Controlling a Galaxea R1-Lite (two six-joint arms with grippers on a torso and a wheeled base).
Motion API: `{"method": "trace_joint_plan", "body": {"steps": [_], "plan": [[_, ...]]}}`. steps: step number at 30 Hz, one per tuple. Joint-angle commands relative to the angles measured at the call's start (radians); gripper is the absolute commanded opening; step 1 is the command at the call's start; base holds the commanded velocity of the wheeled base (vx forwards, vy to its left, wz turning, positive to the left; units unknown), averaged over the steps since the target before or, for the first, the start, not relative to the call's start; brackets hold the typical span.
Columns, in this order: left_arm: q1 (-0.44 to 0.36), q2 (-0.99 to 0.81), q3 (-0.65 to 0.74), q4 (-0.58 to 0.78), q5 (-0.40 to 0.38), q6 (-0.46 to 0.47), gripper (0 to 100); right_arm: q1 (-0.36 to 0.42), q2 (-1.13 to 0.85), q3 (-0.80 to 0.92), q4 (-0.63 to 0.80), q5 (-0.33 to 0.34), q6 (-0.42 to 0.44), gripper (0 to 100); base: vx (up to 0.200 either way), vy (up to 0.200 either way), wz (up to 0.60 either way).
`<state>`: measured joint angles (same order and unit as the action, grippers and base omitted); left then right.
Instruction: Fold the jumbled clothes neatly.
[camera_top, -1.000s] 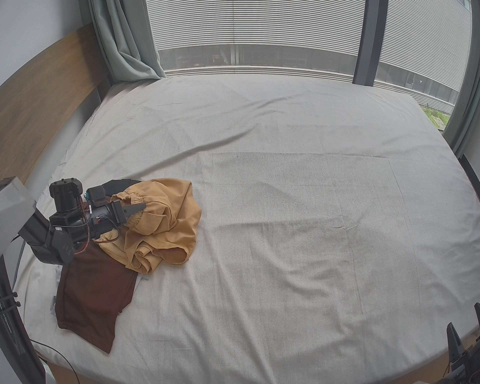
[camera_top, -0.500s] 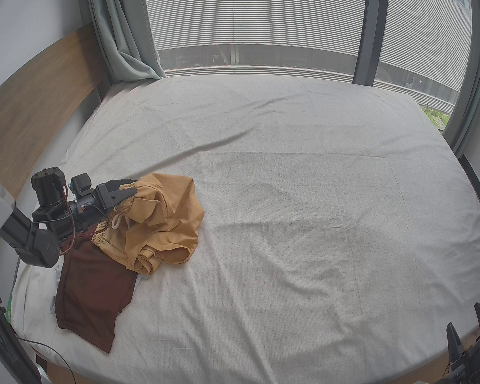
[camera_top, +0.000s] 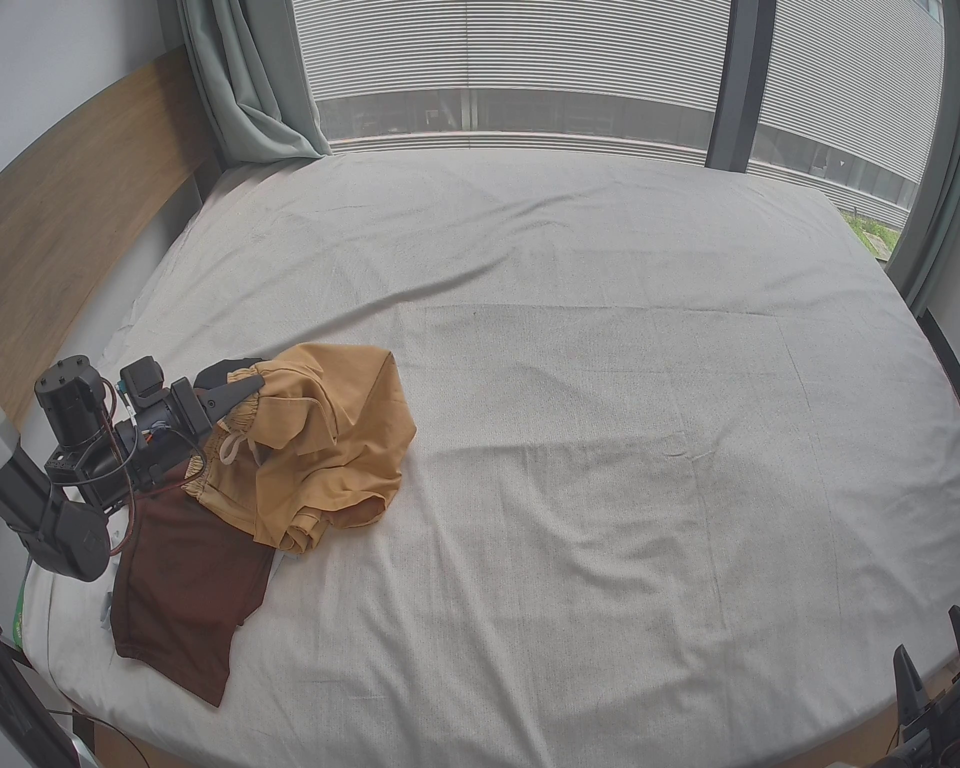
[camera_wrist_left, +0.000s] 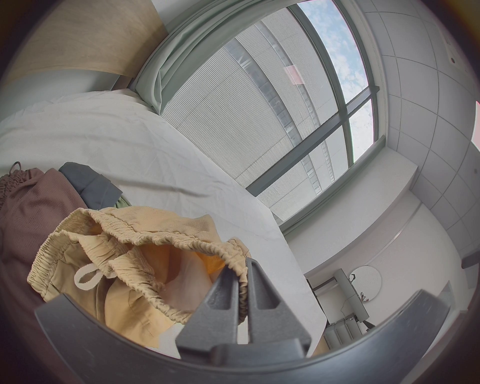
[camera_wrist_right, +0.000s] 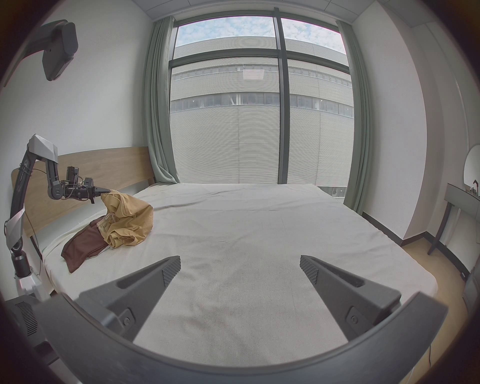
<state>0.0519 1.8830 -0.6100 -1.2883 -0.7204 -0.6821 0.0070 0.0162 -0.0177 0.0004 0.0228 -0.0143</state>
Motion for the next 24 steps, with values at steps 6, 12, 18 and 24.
{"method": "trace_joint_plan", "body": {"steps": [6,12,18,24], "plan": [[-0.007,-0.013,0.026,-0.048,-0.002,-0.005,0,-0.001,-0.016,0.018,0.0,0.0,0.0,100,0.0,0.0,0.0],[-0.01,-0.015,0.041,-0.054,-0.01,-0.005,0,-0.001,-0.016,0.018,-0.002,0.0,0.0,100,0.0,0.0,0.0],[-0.043,-0.005,0.033,-0.098,-0.007,-0.054,0,0.001,-0.016,0.018,0.0,0.0,0.0,100,0.0,0.0,0.0],[-0.055,0.03,0.033,-0.263,0.004,-0.139,0,-0.001,-0.016,0.018,-0.002,0.0,0.002,100,0.0,0.0,0.0]]}}
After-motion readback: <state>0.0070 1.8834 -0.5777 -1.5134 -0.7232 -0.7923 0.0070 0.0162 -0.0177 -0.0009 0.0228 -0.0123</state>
